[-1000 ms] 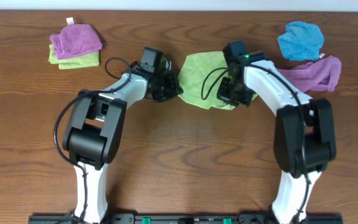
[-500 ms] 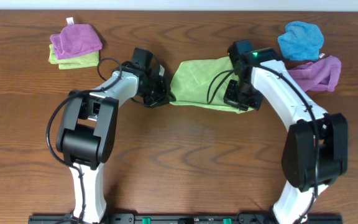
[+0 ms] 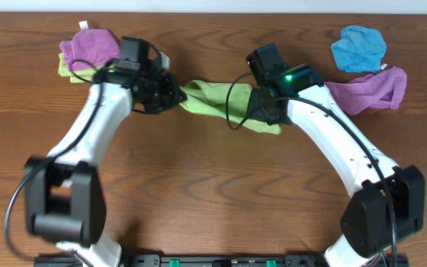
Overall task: Fold the cloth
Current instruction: 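Lift the green towel with both grippers and stretch it apart, then lay the stretched towel flat, pulling both grippers toward the front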
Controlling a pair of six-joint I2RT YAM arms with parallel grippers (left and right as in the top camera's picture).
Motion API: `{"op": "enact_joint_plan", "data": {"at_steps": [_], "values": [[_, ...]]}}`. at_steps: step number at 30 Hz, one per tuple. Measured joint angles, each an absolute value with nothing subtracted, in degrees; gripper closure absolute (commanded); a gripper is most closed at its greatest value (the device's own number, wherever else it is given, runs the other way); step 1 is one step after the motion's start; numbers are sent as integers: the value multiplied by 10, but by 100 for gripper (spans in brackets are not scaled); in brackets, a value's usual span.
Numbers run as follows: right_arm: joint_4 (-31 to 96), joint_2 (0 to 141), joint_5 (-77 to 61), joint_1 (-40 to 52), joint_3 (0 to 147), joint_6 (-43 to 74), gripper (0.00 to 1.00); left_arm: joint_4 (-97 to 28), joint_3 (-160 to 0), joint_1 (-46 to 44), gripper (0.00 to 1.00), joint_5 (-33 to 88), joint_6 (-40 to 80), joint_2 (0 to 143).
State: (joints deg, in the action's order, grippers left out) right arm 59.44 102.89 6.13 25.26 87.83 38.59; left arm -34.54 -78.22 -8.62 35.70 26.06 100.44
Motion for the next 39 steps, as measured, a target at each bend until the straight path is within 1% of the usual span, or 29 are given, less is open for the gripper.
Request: {"op": "enact_joint_plan", "data": {"at_steps": [6,12,17,25,29,34,39], "values": [[537,1029,79,253,922,385,98,-335,-782,-80,94,324,277,936],[489,1029,101,243,957,377,98,-255,-782,-80,94,303,313,935],[442,1029,109,212,971,359,98,-180,-782,-81,94,277,344,936],[360,1032,100,193,975,334,98,-112,-782,-89,94,240,360,940],[328,1053,101,193,976,319,98,-76,-782,-89,94,223,362,963],[281,1091,110,187,976,297,98,4,-782,-89,94,213,363,1032],[267,1103,112,182,976,284,98,13,-804,-91,94,215,364,1086]]}}
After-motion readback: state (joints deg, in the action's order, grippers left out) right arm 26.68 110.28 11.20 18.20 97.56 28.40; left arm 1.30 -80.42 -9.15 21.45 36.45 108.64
